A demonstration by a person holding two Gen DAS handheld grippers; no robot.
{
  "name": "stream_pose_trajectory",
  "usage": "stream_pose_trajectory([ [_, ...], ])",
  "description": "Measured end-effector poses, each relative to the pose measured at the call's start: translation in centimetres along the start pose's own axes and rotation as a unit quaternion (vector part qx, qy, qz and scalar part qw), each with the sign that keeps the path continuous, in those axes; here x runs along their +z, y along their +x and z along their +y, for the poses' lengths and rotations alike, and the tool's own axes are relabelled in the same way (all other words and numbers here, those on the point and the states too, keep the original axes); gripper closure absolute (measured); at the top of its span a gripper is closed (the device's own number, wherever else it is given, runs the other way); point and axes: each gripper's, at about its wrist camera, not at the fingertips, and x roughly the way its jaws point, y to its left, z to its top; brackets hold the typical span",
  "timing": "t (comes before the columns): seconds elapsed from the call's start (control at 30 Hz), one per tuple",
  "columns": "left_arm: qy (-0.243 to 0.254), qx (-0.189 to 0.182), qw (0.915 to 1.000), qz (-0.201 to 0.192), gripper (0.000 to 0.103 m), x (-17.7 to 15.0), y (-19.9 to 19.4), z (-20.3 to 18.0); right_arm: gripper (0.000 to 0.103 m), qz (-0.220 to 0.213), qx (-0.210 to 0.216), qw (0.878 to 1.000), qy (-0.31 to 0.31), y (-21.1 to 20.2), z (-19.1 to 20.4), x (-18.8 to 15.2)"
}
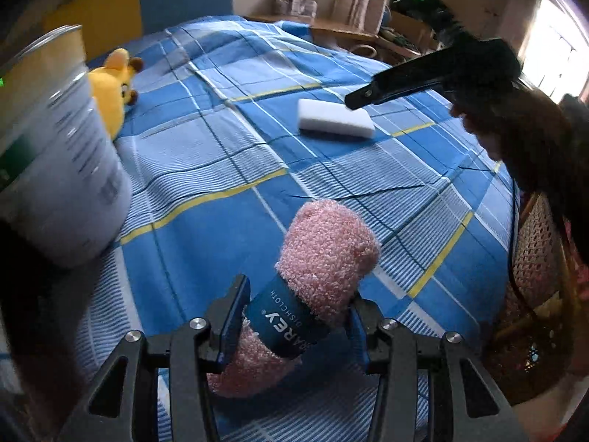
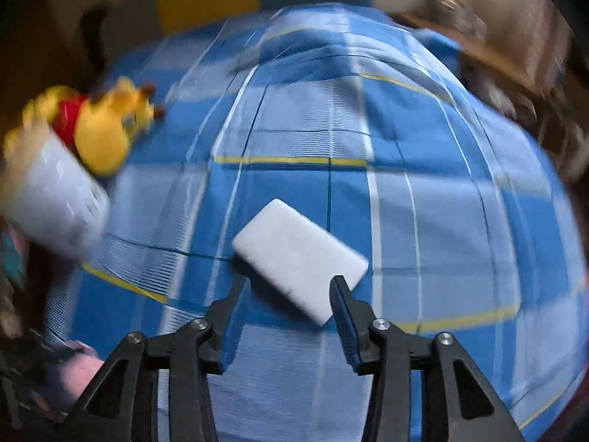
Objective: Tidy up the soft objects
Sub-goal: 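Grasp the white sponge block with the right tool while the left tool holds the towel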
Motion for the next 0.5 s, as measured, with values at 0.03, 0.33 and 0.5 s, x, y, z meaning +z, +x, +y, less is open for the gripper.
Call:
stream_pose_trajectory([
  [0.03,0.003,0.002,1.0000,-0.003,0.054,-0.1,0.0,0.1,0.043,0.009,-0.010,1.000,-0.028,0.6,0.4,0.5],
  [0.33,0.002,0.000,0.9999,-0.011,0.052,0.4,1.6,0.1,0.032,0.095,-0.014,0.983,-0.155,5.0,2.1,3.3],
  [0.5,-0.008,-0.012,0.9998,-0.015,0.051,0.5,1.9,0.6,0.030,0.113,-0.022,0.980,-0.161,6.9,1.5,3.7],
])
